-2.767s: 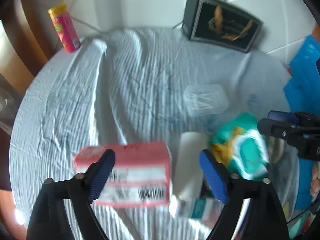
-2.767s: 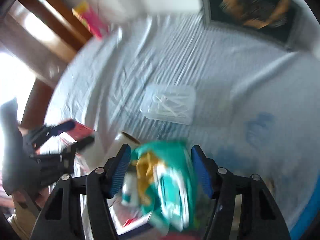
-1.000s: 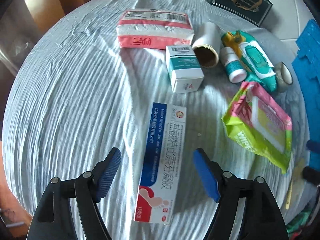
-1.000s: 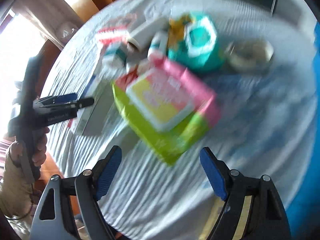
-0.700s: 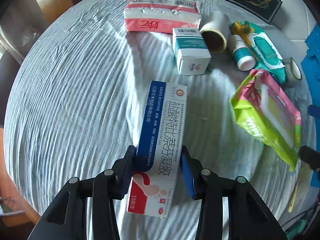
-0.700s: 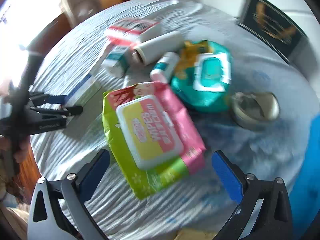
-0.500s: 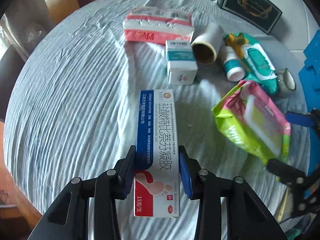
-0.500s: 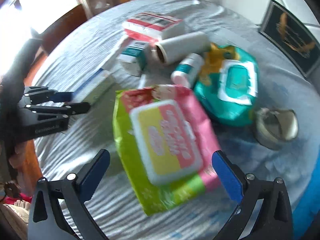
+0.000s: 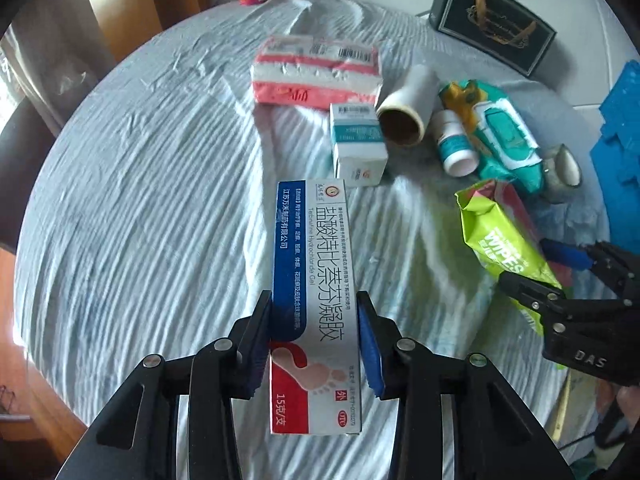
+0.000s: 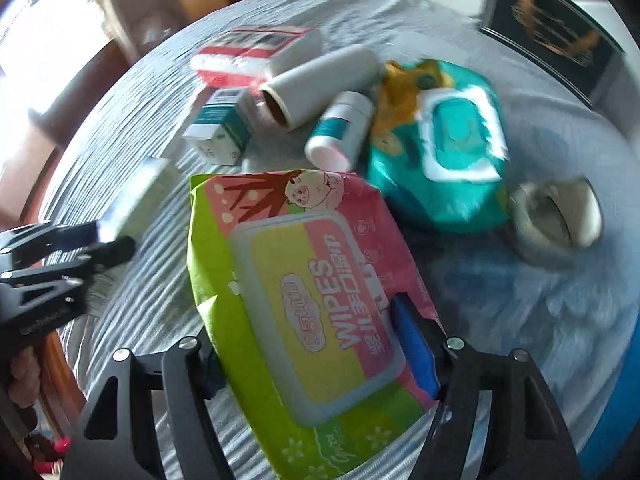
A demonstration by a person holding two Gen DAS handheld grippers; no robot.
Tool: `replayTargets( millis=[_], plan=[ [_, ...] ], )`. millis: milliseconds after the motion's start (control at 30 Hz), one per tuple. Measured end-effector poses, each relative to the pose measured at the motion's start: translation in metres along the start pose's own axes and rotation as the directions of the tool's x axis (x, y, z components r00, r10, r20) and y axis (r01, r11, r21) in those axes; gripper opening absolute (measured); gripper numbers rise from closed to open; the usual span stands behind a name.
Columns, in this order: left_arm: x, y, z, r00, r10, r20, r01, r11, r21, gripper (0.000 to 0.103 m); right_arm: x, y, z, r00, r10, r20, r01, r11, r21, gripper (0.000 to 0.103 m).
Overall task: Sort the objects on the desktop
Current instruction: 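Grasp the medicine tube box with the left gripper while the right gripper grasps the yellow-green wipes pack, then lift the medicine tube box with the left gripper while the right regrasps the yellow-green wipes pack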
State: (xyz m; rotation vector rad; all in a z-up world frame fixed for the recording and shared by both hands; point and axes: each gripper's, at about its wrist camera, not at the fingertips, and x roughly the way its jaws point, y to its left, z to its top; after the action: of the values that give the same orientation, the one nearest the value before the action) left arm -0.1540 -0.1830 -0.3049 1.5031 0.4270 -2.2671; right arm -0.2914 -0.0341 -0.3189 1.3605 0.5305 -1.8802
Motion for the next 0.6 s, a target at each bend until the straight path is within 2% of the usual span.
replayTargets(
  millis=[167,300,433,600],
  plan=[
    [-0.033,-0.003,0.014,0.997,-0.021,0.077,0.017,0.999,0.051,0.038,-0.032,0.010,-0.004,0.999,-0.021,0.050,0.018,0.998,0.053,0.066],
    [-0.053,-0.003,0.045,0.990,-0.050,0.135,0.037,0.995,0.092,0.038,-0.070,0.023,0.000,0.990,-0.068,0.123,0.058,0.995,0.083,0.066],
    [-0.082,-0.002,0.052,0.978,-0.081,0.192,0.057,0.990,0.129,0.038,-0.111,0.041,0.012,0.971,-0.122,0.205,0.105,0.990,0.092,0.066],
    [-0.122,-0.002,0.057,0.955,-0.118,0.273,0.070,0.981,0.179,0.038,-0.169,0.067,0.019,0.933,-0.187,0.307,0.160,0.981,0.111,0.066]
  ],
)
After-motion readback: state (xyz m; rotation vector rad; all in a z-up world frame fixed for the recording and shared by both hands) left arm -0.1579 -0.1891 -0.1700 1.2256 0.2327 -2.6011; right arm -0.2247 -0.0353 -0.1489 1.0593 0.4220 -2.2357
